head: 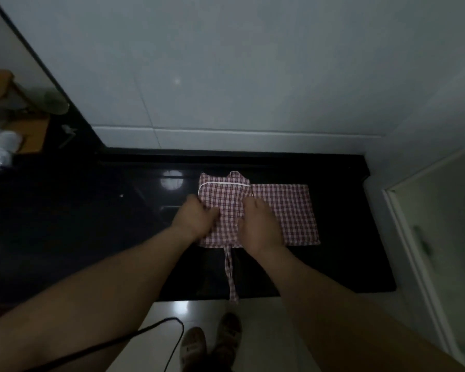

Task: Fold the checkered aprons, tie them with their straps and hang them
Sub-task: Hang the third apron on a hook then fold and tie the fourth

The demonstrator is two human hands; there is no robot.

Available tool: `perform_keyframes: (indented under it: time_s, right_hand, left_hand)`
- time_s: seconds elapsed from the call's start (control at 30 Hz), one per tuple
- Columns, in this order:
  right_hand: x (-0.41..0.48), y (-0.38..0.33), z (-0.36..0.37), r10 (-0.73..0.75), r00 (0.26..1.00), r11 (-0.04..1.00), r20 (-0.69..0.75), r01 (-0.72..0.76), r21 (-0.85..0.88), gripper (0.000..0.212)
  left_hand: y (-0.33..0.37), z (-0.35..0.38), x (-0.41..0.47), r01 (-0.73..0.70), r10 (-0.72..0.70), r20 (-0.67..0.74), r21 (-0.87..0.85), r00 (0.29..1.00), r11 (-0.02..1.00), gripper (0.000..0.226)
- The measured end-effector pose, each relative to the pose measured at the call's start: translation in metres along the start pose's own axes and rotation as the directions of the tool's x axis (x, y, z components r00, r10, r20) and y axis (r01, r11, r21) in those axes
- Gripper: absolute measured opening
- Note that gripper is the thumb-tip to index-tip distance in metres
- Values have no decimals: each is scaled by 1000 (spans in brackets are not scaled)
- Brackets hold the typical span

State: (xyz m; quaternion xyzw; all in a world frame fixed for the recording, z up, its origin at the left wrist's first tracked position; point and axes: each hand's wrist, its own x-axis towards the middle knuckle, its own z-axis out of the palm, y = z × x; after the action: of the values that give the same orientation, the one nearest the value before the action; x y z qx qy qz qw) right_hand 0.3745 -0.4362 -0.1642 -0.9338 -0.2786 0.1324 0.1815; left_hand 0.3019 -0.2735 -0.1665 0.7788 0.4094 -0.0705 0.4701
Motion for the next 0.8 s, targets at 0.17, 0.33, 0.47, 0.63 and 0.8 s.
perform_keyframes:
  time_s: [0.17,0.33,0.47,0.63,0.8]
  right_hand:
    - [-4,-23,0,88,996,975,17,-90,202,42]
    - [-16,-35,8,103,942,843,320,-254,475,38]
    - [-7,-31,-10,160,851,390,501,-520,760,42]
    - [-6,-2,-32,104,821,128,562,-571,811,54]
    - [-11,17,-47,72,851,99,521,-526,845,58]
  left_hand:
    - [-2,-29,-13,41,-44,-12,-198,999,979,24]
    - [2,-40,-28,-29,11,-139,-122,990,992,18]
    - [36,-24,-47,-250,221,-141,-248,965,936,33]
    - [30,23,-53,-447,446,26,76,894,891,64]
    - [17,50,-48,-388,387,32,48,921,920,74]
